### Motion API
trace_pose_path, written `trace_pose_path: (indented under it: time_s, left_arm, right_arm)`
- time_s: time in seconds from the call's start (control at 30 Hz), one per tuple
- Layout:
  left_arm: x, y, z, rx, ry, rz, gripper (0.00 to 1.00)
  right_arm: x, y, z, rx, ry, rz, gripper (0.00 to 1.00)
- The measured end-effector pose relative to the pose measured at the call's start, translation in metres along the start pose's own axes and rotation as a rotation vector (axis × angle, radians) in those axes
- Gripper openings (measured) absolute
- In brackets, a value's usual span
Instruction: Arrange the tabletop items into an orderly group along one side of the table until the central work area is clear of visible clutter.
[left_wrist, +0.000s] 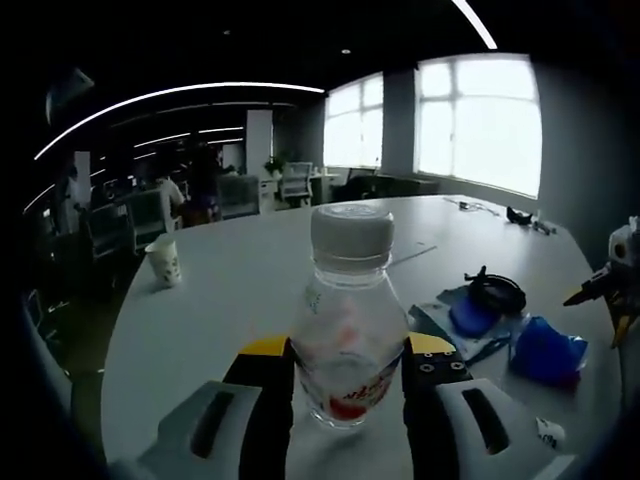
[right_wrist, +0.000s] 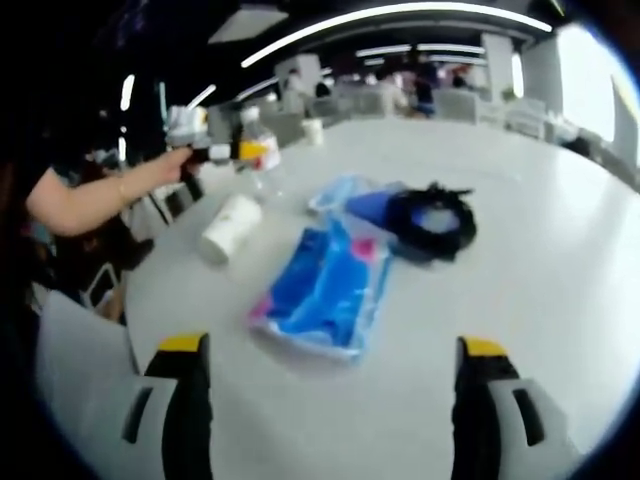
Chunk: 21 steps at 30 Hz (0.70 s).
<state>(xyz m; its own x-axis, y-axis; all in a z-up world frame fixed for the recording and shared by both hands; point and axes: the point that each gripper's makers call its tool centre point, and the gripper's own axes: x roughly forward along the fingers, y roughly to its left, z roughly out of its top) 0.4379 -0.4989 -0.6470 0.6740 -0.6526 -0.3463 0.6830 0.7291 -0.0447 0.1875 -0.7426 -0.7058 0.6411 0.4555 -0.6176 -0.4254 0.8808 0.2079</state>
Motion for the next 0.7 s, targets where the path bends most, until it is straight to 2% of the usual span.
trace_pose_path:
  time_s: [0.07,0.1,0.13,0.17,0.2,0.3,0.37,0.43,0.57,0.7]
  left_arm:
    - [0.0,0.0,0.0,-0.016,0.0,0.007,0.42]
    - [0.001,-0.002,-0.006,-0.069,0.032,-0.001,0.47]
    - [0.002,0.001,-0.012,-0.082,0.057,0.02,0.55]
    - [0.003,0.006,-0.015,-0.052,0.066,0.053,0.61]
    - [0.004,0.005,-0.015,-0.041,0.059,0.05,0.63]
    - [0.003,-0.001,-0.005,-0.111,0.002,0.03,0.64]
    - [0.002,0.002,-0.002,-0.113,-0.004,0.052,0.71]
    - [0.001,0.002,0.003,-0.113,-0.017,0.06,0.74]
    - [-0.001,-0.005,0.015,-0.14,-0.046,0.048,0.85]
    - [-0.006,-0.014,0.021,-0.127,-0.05,0.045,0.93]
  right_arm:
    - [-0.001,-0.001,0.001,-0.001,-0.001,-0.003,1.0]
    - [-0.001,-0.002,0.001,0.0,-0.002,-0.005,1.0]
    - [-0.001,-0.003,0.001,0.001,-0.004,-0.006,1.0]
    - [-0.001,-0.003,0.002,0.003,-0.005,-0.006,1.0]
    - [-0.001,-0.003,0.002,0.003,-0.007,-0.006,1.0]
    - [-0.002,-0.003,0.003,0.003,-0.011,-0.006,1.0]
    - [-0.002,-0.002,0.003,0.005,-0.008,-0.004,1.0]
    - [-0.003,-0.002,0.001,0.005,-0.004,-0.004,1.0]
    - [-0.004,-0.001,0.001,0.009,-0.007,-0.002,1.0]
    - [-0.006,0.0,0.002,0.011,-0.011,0.001,1.0]
